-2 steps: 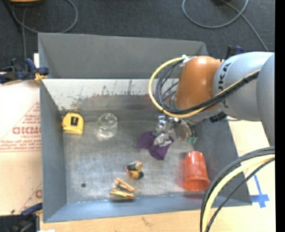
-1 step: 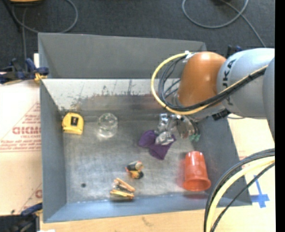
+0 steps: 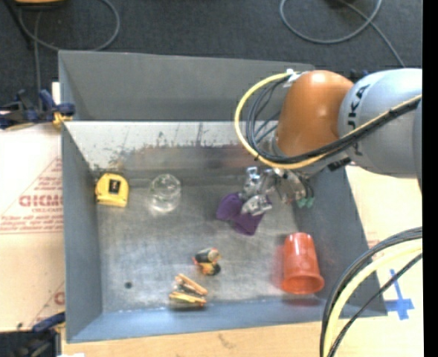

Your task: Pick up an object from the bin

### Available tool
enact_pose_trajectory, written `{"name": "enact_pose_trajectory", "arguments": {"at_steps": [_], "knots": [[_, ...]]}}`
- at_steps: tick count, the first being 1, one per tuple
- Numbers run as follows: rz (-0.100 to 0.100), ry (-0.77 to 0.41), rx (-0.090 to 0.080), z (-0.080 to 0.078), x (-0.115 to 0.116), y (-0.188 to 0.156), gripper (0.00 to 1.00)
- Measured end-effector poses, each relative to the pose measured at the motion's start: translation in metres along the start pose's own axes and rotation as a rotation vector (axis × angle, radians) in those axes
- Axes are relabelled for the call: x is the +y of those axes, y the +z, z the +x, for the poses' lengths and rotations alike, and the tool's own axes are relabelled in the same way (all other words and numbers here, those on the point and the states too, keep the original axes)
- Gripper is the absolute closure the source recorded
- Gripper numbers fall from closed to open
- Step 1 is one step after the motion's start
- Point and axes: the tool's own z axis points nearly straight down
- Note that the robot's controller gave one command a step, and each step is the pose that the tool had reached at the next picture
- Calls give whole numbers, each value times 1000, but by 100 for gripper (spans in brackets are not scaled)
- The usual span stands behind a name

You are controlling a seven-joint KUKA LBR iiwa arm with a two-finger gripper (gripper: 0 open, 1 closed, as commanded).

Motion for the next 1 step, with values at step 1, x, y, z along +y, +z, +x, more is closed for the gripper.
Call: {"name": "enact_pose_trajectory", "arguments": {"at_steps": [1], "knots": [[-3,96,6,12,-15,-140,100]]}}
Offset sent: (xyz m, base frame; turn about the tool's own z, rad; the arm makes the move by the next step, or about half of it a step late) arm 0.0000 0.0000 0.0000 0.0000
